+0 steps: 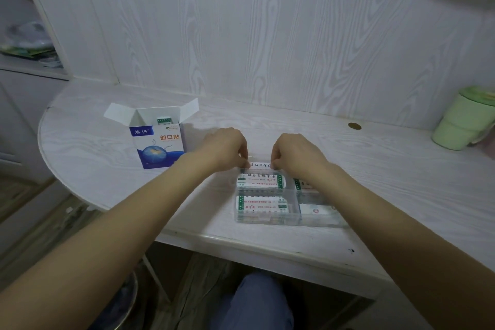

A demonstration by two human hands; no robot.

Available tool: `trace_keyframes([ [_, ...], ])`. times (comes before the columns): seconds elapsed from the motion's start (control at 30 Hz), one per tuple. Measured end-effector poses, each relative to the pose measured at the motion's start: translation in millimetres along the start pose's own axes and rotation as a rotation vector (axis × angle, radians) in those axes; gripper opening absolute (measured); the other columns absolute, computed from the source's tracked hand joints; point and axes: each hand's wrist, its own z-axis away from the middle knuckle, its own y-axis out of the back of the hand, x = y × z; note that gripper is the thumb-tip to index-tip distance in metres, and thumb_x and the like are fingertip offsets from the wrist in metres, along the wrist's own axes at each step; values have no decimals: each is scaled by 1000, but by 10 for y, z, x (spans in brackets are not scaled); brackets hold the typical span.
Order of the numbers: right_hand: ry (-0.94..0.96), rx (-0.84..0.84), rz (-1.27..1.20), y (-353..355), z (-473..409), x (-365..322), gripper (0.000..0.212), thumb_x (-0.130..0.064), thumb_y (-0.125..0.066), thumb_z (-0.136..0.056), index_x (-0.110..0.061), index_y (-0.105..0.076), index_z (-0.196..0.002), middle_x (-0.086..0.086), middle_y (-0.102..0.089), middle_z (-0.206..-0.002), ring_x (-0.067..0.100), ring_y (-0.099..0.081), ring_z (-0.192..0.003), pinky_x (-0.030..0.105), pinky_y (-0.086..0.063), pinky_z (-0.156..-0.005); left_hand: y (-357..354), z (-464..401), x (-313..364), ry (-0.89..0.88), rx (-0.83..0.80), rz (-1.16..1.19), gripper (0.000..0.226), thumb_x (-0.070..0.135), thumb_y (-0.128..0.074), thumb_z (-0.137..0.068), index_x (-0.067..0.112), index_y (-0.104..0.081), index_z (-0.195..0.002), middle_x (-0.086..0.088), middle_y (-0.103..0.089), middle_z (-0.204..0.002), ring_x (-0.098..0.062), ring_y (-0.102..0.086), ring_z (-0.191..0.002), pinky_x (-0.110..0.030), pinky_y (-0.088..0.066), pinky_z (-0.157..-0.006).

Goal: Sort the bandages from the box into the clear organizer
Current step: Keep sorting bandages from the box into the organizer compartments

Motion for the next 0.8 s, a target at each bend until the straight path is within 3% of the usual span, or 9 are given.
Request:
trace_keyframes([
  [0.13,41,28,-88,65,31,-16,13,-15,-65,-87,-8,-73,-94,7,-71,-96,22,-64,-88,37,-55,-78,89,98,-45,-8,107,78,21,32,-66,-86,17,-68,-101,1,-55,-101,-17,-54,-93,-32,-46,-82],
  [0.3,179,198,-270,194,47,-299,21,-15,-55,-93,-13,-69,-109,3,-66,-110,17,-60,-100,24,-44,-83,274,389,-241,-36,476,200,16,24,-67,-86,19,-61,-100,6,-46,-100,-9,-45,-88,-21,-35,-67],
  [0.4,334,303,-293,223,24,-596,31,-15,-50,-95,-17,-59,-125,3,-54,-128,17,-49,-118,25,-37,-94,392,551,-484,16,640,66,39,22,-72,-80,16,-56,-116,-1,-51,-117,-17,-45,-104,-25,-37,-81],
  [0.47,446,321,-222,226,-12,-820,39,-15,-47,-96,-17,-49,-135,1,-43,-143,17,-37,-131,31,-31,-106,482,599,-725,142,579,-61,64,26,-73,-77,15,-46,-133,-6,-44,-135,-26,-38,-123,-36,-35,-97],
  [0.53,509,293,-72,209,-67,-1002,45,-20,-44,-98,-19,-39,-143,-1,-34,-151,15,-28,-139,35,-13,-116,555,601,-959,274,359,-147,85,33,-73,-75,15,-28,-146,-8,-32,-148,-28,-25,-136,-41,-27,-107],
  [0.63,483,195,50,161,-159,-1183,44,-28,-39,-100,-21,-38,-143,-3,-35,-151,12,-29,-139,40,3,-118,614,603,-1204,372,121,-162,93,38,-71,-76,15,-18,-149,-10,-30,-150,-29,-27,-136,-42,-28,-108],
  [0.73,434,158,-39,103,-188,-1247,38,-29,-37,-101,-20,-48,-137,0,-49,-140,17,-43,-129,41,-5,-118,641,672,-1282,333,147,-103,82,33,-72,-76,14,-30,-144,-9,-42,-139,-27,-41,-124,-38,-39,-98],
  [0.8,416,191,-80,70,-157,-1243,35,-28,-40,-100,-20,-54,-131,4,-54,-132,21,-50,-120,41,-23,-113,625,751,-1261,269,218,-35,80,27,-74,-72,12,-36,-140,-8,-43,-134,-25,-42,-120,-33,-39,-95],
])
